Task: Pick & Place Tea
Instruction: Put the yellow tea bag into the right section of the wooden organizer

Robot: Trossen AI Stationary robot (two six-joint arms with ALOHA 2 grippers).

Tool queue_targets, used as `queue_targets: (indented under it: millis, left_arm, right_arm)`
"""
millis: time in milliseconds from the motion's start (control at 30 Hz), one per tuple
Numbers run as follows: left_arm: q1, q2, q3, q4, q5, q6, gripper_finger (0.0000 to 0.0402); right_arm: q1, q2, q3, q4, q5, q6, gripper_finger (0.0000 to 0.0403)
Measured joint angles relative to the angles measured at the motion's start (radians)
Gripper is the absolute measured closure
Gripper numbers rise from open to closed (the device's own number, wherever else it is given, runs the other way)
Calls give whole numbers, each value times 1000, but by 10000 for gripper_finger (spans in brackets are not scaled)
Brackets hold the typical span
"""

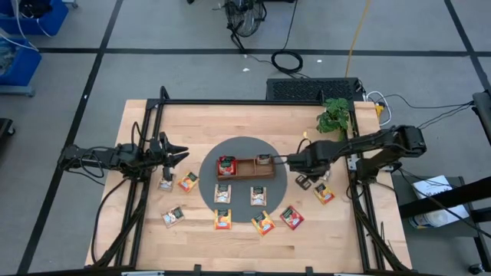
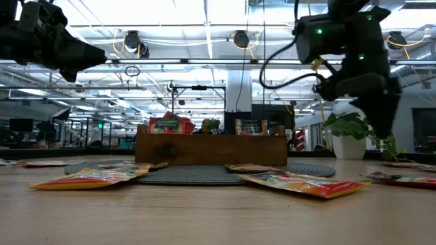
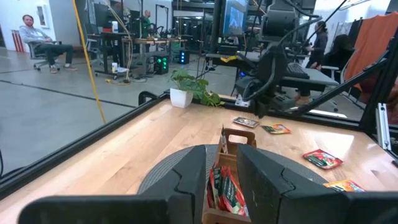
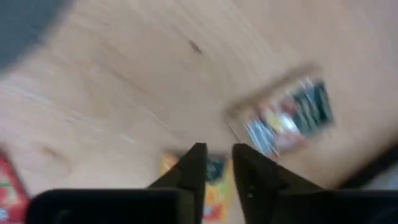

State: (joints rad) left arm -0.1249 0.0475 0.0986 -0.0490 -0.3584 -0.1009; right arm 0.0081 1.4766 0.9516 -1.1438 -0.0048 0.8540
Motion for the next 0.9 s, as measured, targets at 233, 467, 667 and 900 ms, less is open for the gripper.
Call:
queue_targets:
  millis: [233, 467, 667, 900]
  left_arm:
    - [0, 0, 0, 0, 0, 0, 309]
    - [0, 0, 0, 0, 0, 0, 309]
    - [0, 0, 0, 0, 0, 0, 309]
    - [0, 0, 0, 0, 0, 0, 309]
  right_arm:
    - [10, -2, -28, -77, -2, 74, 195]
    - [-16, -1, -229, -12, -91, 343, 68]
    - [-2, -30, -330, 94, -150, 358, 34]
    - [-1, -169, -315, 154, 52, 373, 53]
